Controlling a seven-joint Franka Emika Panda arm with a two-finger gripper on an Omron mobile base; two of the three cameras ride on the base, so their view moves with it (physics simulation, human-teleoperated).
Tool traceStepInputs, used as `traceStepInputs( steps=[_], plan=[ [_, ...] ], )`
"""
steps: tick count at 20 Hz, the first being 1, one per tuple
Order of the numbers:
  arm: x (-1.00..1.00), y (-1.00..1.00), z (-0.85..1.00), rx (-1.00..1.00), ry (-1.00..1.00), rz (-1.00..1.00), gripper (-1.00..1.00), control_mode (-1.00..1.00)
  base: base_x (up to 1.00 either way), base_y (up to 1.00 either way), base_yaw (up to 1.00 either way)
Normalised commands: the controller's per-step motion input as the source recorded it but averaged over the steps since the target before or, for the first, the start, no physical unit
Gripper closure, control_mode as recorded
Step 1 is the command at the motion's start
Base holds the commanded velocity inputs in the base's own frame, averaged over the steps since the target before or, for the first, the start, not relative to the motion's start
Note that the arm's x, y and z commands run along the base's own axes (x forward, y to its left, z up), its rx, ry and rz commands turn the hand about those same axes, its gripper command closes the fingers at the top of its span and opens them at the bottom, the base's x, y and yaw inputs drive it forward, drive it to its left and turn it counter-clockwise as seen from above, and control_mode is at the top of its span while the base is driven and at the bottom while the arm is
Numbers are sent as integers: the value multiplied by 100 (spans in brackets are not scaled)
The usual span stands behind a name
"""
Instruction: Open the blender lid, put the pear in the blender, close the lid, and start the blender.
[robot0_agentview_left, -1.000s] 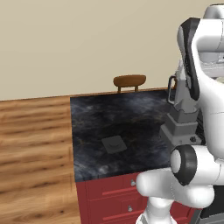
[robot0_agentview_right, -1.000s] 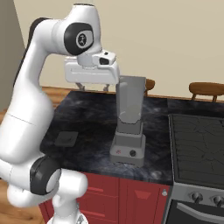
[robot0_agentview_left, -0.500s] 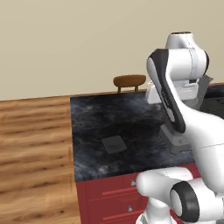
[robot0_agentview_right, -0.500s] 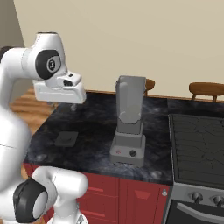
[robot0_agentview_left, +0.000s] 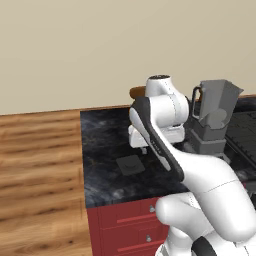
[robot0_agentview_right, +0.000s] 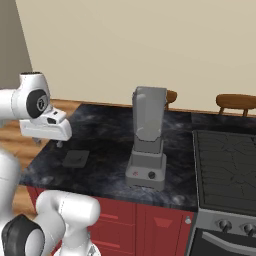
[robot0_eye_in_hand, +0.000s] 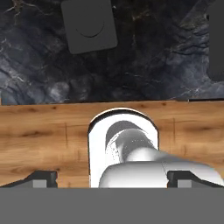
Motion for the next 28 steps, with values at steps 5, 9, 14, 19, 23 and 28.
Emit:
traceStepInputs(
  steps=[5, 9, 14, 19, 23, 28],
  plan=[
    [60, 28, -52, 0, 6, 0, -100, -100, 0, 0, 0],
    [56, 5, -38, 0, 4, 2, -100, -100, 0, 0, 0],
    [47, 3, -42, 0, 3, 3, -100, -100, 0, 0, 0],
    [47, 0, -45, 0, 1, 3, -100, -100, 0, 0, 0],
    [48, 0, -44, 0, 0, 2, -100, -100, 0, 0, 0],
    [44, 0, -43, 0, 0, 2, -100, -100, 0, 0, 0]
  ],
)
